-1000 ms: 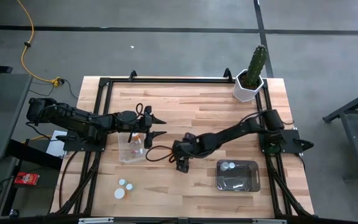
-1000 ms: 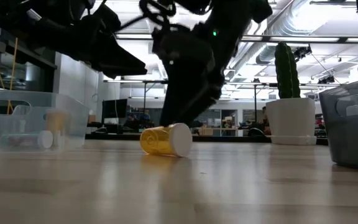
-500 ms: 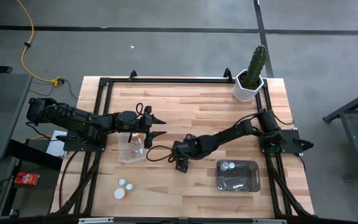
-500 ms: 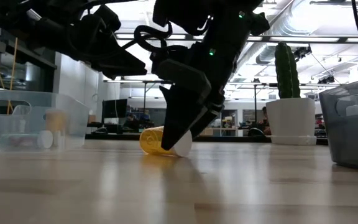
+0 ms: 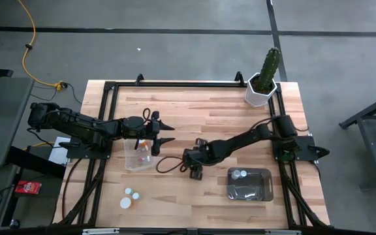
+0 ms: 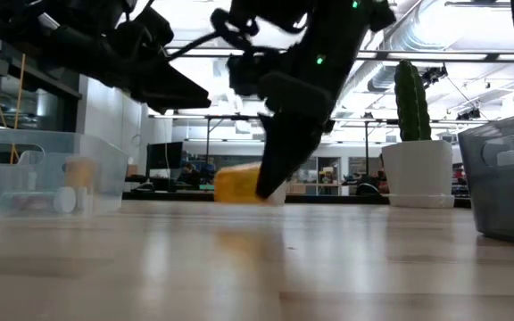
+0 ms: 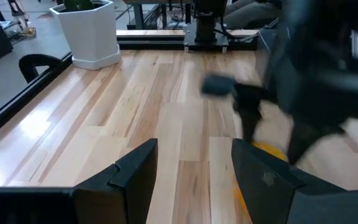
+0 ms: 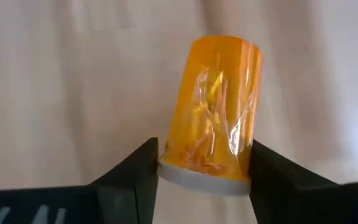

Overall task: Pick and place medicine bottles into bin by pill shape (circle, oval)
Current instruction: Put the top orange capsule bottle into the transparent bin

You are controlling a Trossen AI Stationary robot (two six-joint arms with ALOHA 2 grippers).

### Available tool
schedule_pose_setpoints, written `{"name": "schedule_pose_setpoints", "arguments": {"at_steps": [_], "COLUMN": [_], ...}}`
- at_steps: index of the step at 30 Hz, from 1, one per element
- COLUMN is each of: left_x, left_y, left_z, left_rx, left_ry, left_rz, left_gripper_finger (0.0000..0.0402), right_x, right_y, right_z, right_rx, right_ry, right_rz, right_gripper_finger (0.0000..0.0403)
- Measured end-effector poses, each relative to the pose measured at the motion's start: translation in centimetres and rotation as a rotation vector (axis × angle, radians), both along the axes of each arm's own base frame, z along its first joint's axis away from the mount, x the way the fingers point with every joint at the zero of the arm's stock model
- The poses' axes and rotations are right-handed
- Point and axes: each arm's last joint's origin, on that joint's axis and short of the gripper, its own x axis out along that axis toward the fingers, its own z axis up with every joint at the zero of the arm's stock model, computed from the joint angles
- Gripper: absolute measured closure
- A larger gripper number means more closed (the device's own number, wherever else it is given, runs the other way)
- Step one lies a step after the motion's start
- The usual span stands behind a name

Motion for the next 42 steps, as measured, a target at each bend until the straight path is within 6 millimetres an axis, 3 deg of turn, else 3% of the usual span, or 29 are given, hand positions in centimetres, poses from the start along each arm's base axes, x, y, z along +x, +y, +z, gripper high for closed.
{"name": "schedule_pose_setpoints", "arguments": {"at_steps": [4,10,18,30,42], "left_x": [-0.1,-0.1,0.3,1.9,5.4], "left_y": [0.0,-0.4,-0.7,-1.0,-2.1], "left_z": [-0.2,-0.4,-0.7,-1.8,-1.9], "left_rx": [0.011,-0.016,-0.039,-0.027,0.084], "left_ry": [0.027,0.046,0.039,0.038,0.072], "left_rz": [-0.005,-0.099,-0.072,-0.090,-0.162], "left_gripper_finger": [0.0206,0.0206,0.0172,0.0074,0.0066], "right_x": [-1.8,-4.7,-3.6,-2.9,-2.8], "right_y": [-1.2,-2.2,-2.1,-2.9,-2.6], "right_z": [1.5,2.1,4.4,5.0,5.0], "right_rx": [-0.117,-0.096,-0.101,-0.102,-0.067], "right_ry": [0.006,-0.104,-0.314,-0.386,-0.390], "right_rz": [-0.032,-0.088,0.019,0.059,0.135], "right_gripper_finger": [0.0230,0.0235,0.0234,0.0231,0.0231]}}
